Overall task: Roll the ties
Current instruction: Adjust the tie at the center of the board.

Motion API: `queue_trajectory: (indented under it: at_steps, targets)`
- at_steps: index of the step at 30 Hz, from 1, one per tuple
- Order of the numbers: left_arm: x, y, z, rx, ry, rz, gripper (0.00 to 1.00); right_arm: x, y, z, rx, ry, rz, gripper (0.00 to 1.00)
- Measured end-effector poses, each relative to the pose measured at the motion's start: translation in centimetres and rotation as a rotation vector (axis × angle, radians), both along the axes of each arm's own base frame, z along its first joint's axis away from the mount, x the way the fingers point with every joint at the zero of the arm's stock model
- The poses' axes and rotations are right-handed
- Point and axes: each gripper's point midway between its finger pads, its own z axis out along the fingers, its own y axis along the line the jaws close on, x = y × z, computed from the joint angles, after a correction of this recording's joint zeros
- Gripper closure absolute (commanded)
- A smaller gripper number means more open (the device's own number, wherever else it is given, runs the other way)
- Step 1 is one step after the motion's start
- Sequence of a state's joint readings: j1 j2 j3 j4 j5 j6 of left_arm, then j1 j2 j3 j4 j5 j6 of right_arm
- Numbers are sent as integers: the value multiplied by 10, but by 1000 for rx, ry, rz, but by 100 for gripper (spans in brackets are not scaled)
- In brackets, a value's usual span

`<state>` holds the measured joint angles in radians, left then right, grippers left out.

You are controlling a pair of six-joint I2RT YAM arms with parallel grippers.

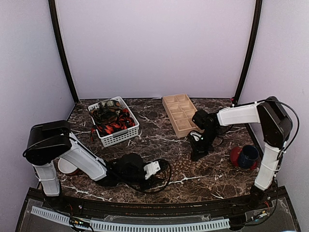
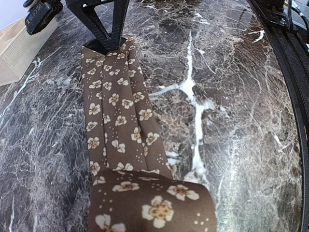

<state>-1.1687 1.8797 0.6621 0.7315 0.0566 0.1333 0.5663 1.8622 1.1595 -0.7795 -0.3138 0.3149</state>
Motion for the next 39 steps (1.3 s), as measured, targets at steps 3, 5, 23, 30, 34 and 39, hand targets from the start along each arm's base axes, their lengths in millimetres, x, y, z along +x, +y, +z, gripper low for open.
queue_trajectory:
  at_steps: [3, 5, 23, 30, 34, 39]
  targets:
    - [-2, 1, -1, 16, 6, -12, 77, -1, 1, 0, 7, 3, 2, 83]
    - [-2, 1, -1, 28, 11, -18, 77, -1, 3, 2, 18, 4, 3, 74]
    - [-2, -3, -2, 49, 46, -15, 77, 4, 73, 65, 311, -61, 47, 62]
    - [-2, -3, -1, 46, 50, -11, 77, -8, 79, 59, 326, -29, 66, 78]
    - [-2, -3, -2, 46, 50, -11, 76, -23, 82, 33, 303, 16, 97, 79]
    - [-2, -3, -2, 45, 52, -9, 76, -40, 74, 6, 284, 84, 109, 80]
